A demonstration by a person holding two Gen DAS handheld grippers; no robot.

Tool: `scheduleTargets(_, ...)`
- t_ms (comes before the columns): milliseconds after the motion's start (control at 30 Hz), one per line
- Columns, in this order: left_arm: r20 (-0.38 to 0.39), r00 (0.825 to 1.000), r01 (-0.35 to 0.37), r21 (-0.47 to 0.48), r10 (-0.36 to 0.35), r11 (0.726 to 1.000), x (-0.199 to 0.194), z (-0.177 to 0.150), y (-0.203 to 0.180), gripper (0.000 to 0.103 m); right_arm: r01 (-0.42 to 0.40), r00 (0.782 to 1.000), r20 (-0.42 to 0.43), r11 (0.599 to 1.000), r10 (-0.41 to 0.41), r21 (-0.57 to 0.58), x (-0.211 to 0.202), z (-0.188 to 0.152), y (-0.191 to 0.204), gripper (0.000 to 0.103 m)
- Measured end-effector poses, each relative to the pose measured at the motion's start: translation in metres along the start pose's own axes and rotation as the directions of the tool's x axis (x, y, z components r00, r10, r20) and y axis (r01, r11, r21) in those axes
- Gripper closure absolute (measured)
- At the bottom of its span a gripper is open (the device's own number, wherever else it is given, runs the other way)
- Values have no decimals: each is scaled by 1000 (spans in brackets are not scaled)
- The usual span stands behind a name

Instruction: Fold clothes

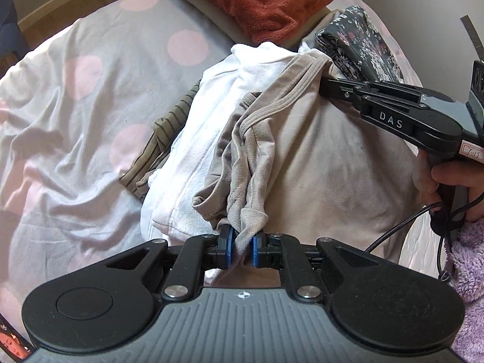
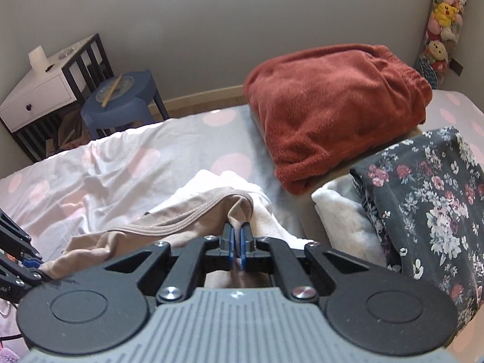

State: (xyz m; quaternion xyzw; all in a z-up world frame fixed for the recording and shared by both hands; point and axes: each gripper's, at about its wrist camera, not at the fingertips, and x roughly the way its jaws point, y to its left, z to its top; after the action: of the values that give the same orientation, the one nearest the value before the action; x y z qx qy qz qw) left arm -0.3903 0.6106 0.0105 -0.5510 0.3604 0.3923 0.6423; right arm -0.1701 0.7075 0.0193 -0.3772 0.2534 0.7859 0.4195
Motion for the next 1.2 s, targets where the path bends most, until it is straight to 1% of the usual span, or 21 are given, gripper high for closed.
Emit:
scheduleTargets(100, 0, 1000, 1, -11, -1, 1000, 6, 2, 1, 92, 4, 1000, -6, 1000, -3, 24, 7, -2, -5, 98)
scheduleTargets(200, 2, 1000, 4, 3, -4, 1000, 1, 0, 0, 91, -11, 1000, 14, 999, 10, 50, -1, -5, -7, 96)
scheduleTargets(233, 3, 1000, 3, 9, -3, 1000, -3, -1, -1, 88, -15, 1000, 26, 998, 14, 57, -6, -5, -8, 95)
scheduleTargets(267, 3, 1000, 3, 15, -3, 1000, -6, -2, -1, 86, -10, 999, 39, 998, 8, 63, -13, -6, -9, 94)
scheduleTargets(300, 6, 1000, 2, 24, -2, 1000, -9, -3, -2, 84, -2, 999, 53, 998, -1, 69, -20, -6, -10, 88)
scheduleTargets(333, 17, 1000, -3, 47, 2, 999, -14, -2, -4, 81, 6, 998, 67, 997, -11, 75, -28, -7, -11, 84)
scheduleTargets(367, 29, 1000, -7, 70, 5, 998, -18, -2, -6, 78, 16, 997, 78, 996, -23, 88, -36, -10, -13, 83)
scheduleTargets(500, 75, 997, -29, 160, 17, 987, -34, 1, -16, 75, 56, 991, 112, 987, -74, 153, -72, -27, -26, 82)
scheduleTargets(633, 123, 992, -55, 247, 25, 968, -51, 3, -25, 74, 91, 982, 141, 971, -124, 222, -108, -47, -39, 80)
scheduleTargets(667, 135, 991, -62, 268, 26, 961, -55, 4, -27, 71, 97, 981, 143, 965, -134, 242, -115, -56, -43, 79)
scheduleTargets(700, 147, 989, -67, 289, 25, 955, -58, 5, -30, 69, 103, 979, 144, 959, -145, 262, -122, -65, -47, 76)
scheduleTargets(733, 163, 987, -64, 310, 14, 949, -54, 11, -34, 65, 113, 977, 143, 953, -158, 282, -128, -74, -50, 73)
scheduleTargets(800, 192, 981, -59, 351, -10, 935, -48, 23, -42, 64, 130, 974, 137, 938, -182, 321, -138, -92, -54, 71)
scheduleTargets(867, 221, 975, -55, 391, -35, 919, -41, 35, -50, 59, 138, 972, 129, 924, -195, 356, -146, -111, -58, 71)
scheduleTargets(933, 247, 967, -53, 430, -62, 901, -34, 47, -57, 59, 141, 972, 125, 917, -201, 373, -151, -126, -59, 69)
scheduleTargets(1000, 266, 960, -45, 453, -86, 890, -24, 62, -63, 57, 143, 971, 123, 912, -204, 384, -155, -139, -59, 67)
scheduleTargets(1033, 274, 957, -41, 463, -99, 886, -18, 70, -66, 54, 143, 971, 123, 911, -205, 387, -156, -144, -59, 65)
scheduleTargets(1133, 291, 948, -19, 461, -130, 887, -3, 89, -68, 54, 136, 970, 129, 904, -204, 405, -158, -157, -61, 56)
scheduleTargets(1200, 297, 943, 0, 448, -150, 894, 7, 100, -66, 53, 126, 971, 132, 897, -199, 423, -159, -163, -63, 52)
